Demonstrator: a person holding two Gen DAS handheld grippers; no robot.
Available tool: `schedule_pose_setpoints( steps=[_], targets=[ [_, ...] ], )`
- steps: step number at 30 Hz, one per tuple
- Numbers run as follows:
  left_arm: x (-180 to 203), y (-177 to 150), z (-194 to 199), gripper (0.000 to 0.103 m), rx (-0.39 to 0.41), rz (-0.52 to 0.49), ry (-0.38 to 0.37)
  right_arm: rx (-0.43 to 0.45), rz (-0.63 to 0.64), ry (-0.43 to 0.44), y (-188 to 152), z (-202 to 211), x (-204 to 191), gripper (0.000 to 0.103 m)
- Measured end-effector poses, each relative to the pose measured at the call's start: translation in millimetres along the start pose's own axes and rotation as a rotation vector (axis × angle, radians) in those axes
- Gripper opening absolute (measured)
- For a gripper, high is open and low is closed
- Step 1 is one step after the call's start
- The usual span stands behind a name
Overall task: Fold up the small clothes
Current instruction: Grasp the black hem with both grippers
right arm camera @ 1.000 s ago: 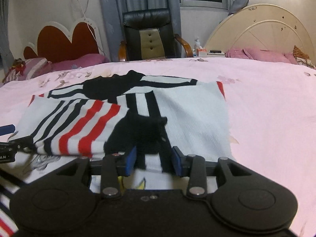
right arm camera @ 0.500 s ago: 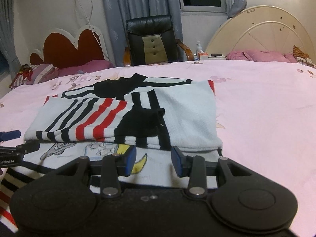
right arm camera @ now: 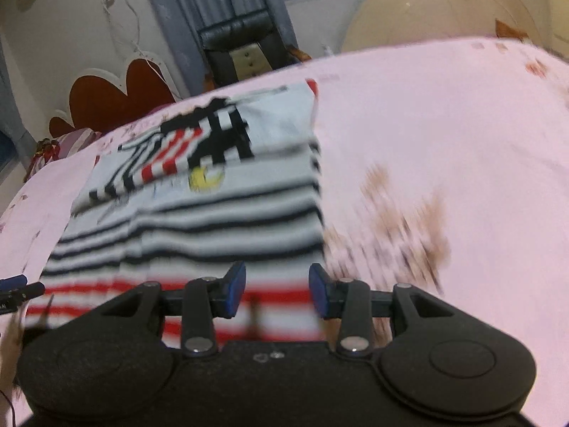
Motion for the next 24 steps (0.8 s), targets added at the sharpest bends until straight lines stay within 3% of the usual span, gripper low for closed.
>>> schedule_pose_setpoints(
  steps=[3, 12, 14, 20, 24],
  targets=[
    [-0.4, -19.2, 17.1, 0.078, -0.014, 0.049, -0.008, -0.026, -0.028, 0.007, -26.0, 15.5, 10.9, 0.040],
    [0.7, -81.1, 59.6, 0.076, -0.001, 0.273, -0.097, -0.081, -0.123, 0.065, -78.0, 49.4, 26.8, 0.039],
    [4.6, -89.4, 67.3, 0.070, 0.001, 0.293, -0.116, -0.086, -0.131, 0.079, -87.3, 57.4, 27.4, 0.040],
    [-0.8, -103.7, 70.6, 0.069, 0.035, 0.442, -0.217, -0.106, -0.136, 0.126, -103.5, 69.1, 25.0, 0.040],
    [-7.8, -106.8, 63.9, 0.069, 0.061, 0.544, -0.296, -0.152, -0.268, 0.209, -103.9, 59.5, 33.6, 0.040]
  ],
)
Point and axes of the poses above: each gripper's, at about its wrist camera, not at the fingertips, and z roughly against the way its jaws point, x to its right, y to its top, the point moved 3 cm from there along -z, roughly the way its jaws point, and after that the axes turned 12 degrees about -y, right-handed, at the moved point
